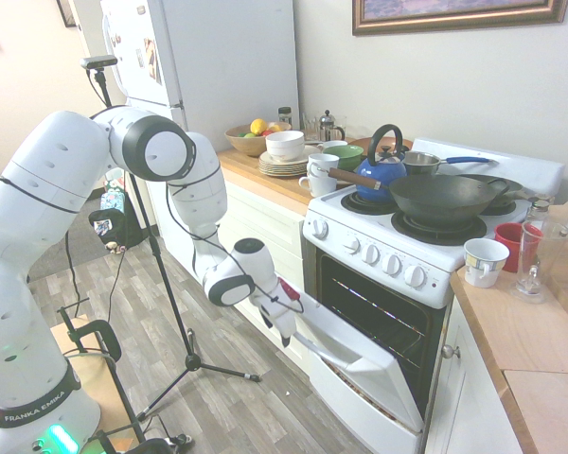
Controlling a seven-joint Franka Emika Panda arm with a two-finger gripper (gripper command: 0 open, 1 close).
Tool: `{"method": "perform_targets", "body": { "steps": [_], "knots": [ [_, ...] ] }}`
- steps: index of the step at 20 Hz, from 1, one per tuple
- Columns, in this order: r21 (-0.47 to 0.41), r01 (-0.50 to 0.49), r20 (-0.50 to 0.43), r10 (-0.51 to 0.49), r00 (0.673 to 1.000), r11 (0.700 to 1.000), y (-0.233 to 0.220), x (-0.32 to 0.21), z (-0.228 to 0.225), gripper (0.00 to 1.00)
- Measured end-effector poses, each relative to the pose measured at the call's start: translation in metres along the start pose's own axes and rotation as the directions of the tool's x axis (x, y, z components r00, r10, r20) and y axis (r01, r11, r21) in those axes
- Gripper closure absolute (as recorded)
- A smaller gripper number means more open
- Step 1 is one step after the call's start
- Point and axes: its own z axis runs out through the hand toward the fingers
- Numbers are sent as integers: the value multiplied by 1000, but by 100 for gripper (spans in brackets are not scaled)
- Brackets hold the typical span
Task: Close the oven
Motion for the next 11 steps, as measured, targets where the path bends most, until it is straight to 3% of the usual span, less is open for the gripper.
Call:
{"method": "perform_targets", "body": {
  "steps": [5, 8, 11],
  "knots": [
    [32, -12, -3, 12, 1000, 999, -61, 20, -40, 0],
    [4, -33, 34, 33, 999, 999, -54, 41, -96, 0],
    [-88, -4, 87, 12, 996, 996, -24, 56, -148, 0]
  ]
}}
